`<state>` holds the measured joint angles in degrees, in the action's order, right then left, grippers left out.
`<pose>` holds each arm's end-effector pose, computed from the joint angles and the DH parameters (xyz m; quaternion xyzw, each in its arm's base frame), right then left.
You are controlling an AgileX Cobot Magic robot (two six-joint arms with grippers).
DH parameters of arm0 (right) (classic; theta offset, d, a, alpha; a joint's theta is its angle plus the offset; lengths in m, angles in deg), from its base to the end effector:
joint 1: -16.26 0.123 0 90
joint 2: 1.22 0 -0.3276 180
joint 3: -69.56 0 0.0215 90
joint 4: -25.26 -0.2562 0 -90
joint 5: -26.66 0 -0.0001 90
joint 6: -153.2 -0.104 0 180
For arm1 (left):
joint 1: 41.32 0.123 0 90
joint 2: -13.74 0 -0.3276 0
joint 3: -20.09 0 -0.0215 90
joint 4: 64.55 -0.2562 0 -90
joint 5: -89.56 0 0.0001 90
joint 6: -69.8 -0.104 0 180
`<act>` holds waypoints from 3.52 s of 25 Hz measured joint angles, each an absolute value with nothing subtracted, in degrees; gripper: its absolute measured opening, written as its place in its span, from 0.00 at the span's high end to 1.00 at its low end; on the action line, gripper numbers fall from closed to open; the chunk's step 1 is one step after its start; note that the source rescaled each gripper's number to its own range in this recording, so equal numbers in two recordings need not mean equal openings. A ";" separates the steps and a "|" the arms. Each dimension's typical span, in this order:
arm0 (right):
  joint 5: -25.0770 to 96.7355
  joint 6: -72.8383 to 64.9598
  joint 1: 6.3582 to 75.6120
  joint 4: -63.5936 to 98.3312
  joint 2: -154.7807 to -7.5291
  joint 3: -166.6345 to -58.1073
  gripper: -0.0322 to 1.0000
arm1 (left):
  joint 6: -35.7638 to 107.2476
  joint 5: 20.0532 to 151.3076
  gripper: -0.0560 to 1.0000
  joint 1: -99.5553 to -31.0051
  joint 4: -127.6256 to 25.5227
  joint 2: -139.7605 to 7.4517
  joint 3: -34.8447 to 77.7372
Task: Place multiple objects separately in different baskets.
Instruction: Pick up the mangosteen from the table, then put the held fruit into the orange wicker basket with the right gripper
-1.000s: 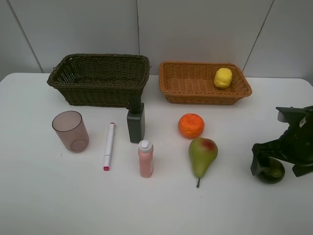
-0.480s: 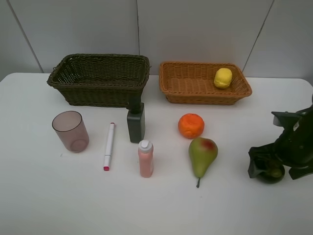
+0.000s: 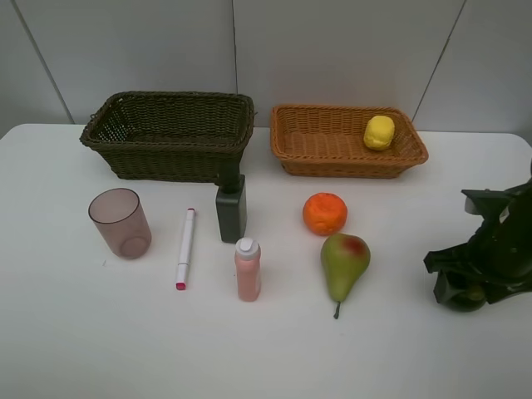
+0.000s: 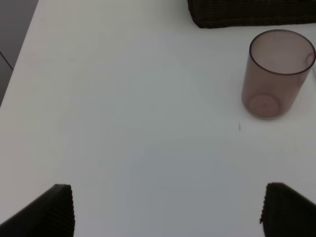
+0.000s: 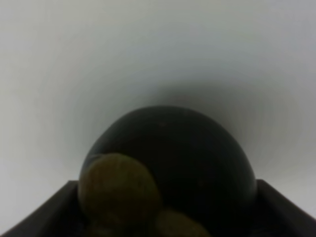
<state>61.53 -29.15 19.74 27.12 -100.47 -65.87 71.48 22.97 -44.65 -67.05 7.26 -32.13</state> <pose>0.2233 0.0116 0.1483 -0.0231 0.9996 -0.0088 0.0119 -0.0327 0.0061 0.2514 0.0113 0.8879 0.0017 0.4599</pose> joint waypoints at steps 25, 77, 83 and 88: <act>68.90 -29.20 19.74 23.17 -100.42 -73.01 0.77 | 71.48 22.97 0.00 -44.65 -67.05 7.26 -32.13; 55.50 -9.85 20.04 4.86 -130.38 -121.12 0.78 | 71.48 22.97 0.00 -44.65 -67.05 7.26 -32.13; 55.17 -9.85 21.47 4.86 -130.43 -121.12 0.78 | 71.48 22.97 0.00 -44.65 -67.05 7.26 -32.13; 55.34 -9.64 24.20 5.52 -130.43 -121.12 0.72 | 71.48 22.97 0.00 -44.65 -67.05 7.26 -32.13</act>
<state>55.34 -9.64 24.20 5.52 -130.43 -121.12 71.48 22.97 -44.65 -67.05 7.26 -32.13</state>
